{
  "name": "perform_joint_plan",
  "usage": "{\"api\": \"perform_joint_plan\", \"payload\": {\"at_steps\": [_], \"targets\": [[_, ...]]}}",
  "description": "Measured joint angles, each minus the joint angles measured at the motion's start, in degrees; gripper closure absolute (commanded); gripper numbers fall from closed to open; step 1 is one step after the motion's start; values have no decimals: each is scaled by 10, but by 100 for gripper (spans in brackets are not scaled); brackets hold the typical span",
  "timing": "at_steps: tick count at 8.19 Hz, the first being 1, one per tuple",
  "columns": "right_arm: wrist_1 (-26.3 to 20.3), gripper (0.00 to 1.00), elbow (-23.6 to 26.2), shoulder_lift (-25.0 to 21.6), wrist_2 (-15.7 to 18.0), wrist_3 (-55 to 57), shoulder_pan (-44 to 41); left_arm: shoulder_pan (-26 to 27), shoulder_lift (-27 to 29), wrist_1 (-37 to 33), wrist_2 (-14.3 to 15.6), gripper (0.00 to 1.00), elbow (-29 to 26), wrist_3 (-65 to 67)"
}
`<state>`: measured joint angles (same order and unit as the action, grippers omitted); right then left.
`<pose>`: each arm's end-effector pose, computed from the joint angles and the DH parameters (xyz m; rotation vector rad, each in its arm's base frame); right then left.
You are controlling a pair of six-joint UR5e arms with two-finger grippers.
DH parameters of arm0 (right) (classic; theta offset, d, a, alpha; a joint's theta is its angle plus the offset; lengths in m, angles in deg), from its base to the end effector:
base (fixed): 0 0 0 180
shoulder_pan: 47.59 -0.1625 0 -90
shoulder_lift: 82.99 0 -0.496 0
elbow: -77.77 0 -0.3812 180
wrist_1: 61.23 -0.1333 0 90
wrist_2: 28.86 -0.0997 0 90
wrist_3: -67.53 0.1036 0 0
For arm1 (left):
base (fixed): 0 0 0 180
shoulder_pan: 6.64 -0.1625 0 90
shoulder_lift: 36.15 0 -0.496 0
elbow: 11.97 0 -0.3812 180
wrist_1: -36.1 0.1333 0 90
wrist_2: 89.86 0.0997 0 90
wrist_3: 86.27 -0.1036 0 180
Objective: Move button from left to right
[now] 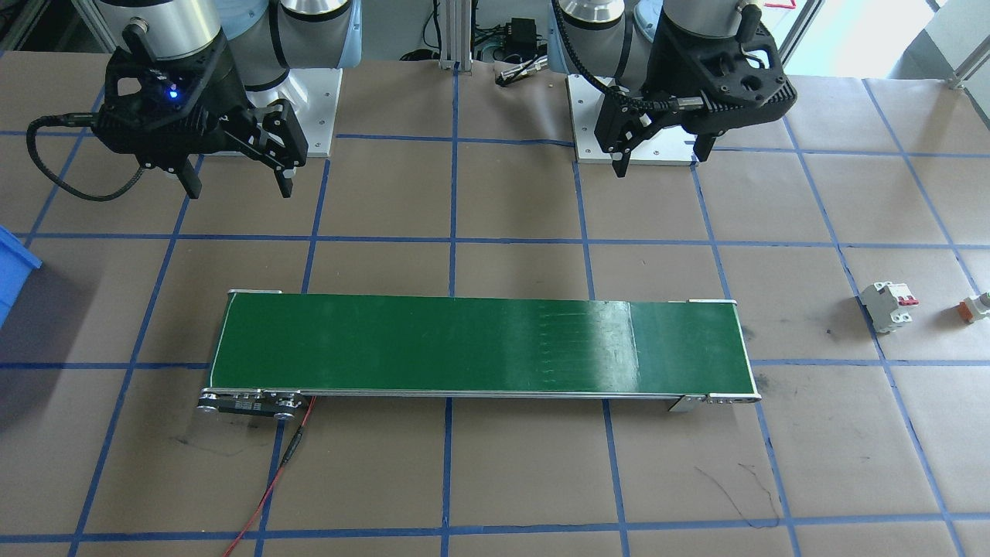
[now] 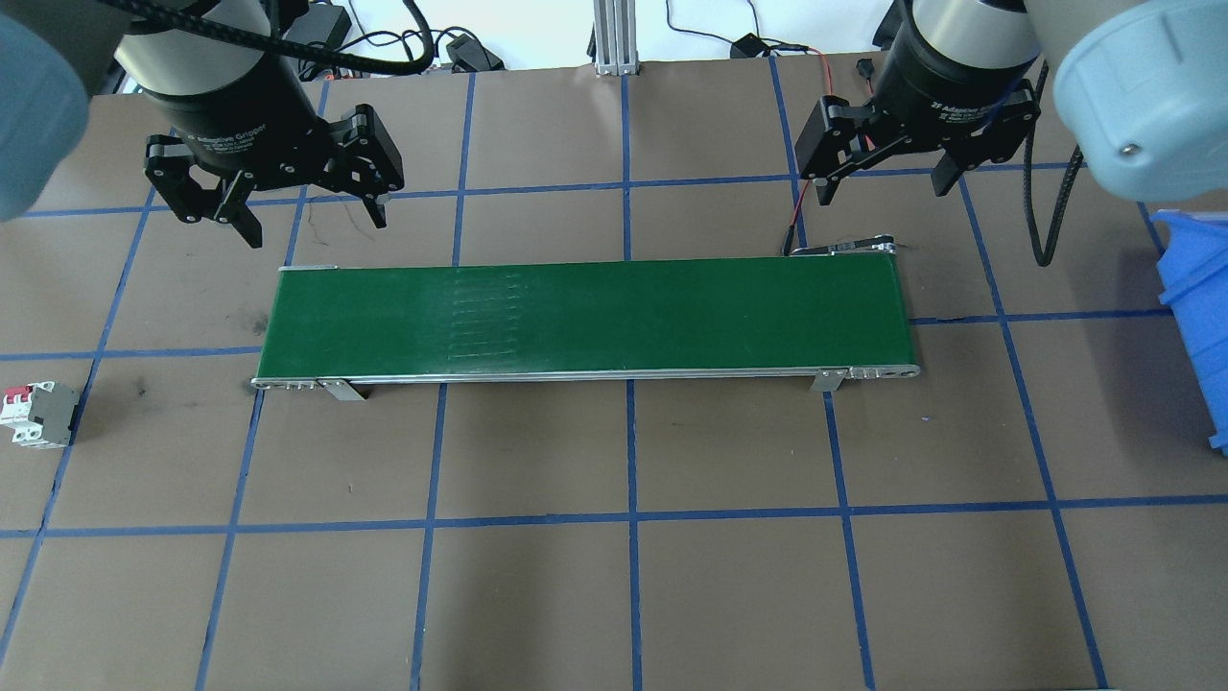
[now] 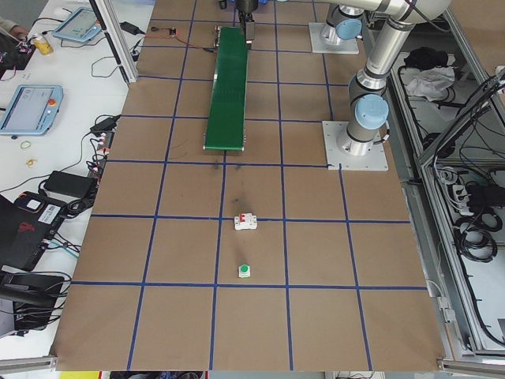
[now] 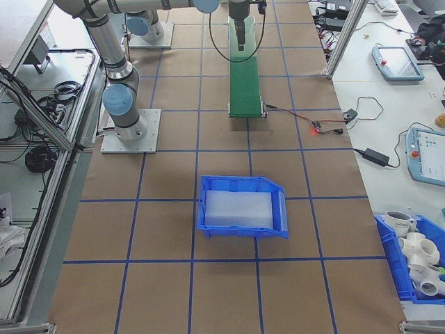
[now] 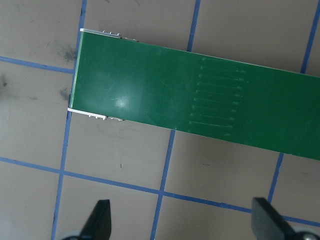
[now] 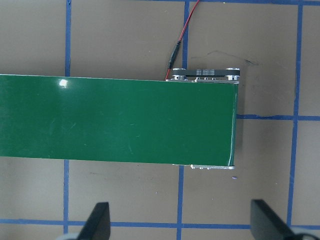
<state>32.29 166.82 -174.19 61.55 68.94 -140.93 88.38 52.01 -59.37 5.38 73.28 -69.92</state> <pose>0.1603 -0.4715 0.5795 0.0522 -3.1343 0.1556 -0.1640 -0.4518 0.6008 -0.3029 3.0398 -0.0553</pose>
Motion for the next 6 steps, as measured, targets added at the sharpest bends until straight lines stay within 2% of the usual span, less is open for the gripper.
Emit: {"api": "perform_joint_plan", "payload": {"at_steps": [3,4,5,6], "targets": [[0,0,0,0,0,0,0,-2,-4,-8,5,0,0,-64],[0,0,0,0,0,0,0,-6,-8,-33,28,0,0,-128],[0,0,0,0,0,0,0,-23,-11,-49,70,0,0,-183],[0,0,0,0,0,0,0,-55,-13,-57,101,0,0,-241]]}}
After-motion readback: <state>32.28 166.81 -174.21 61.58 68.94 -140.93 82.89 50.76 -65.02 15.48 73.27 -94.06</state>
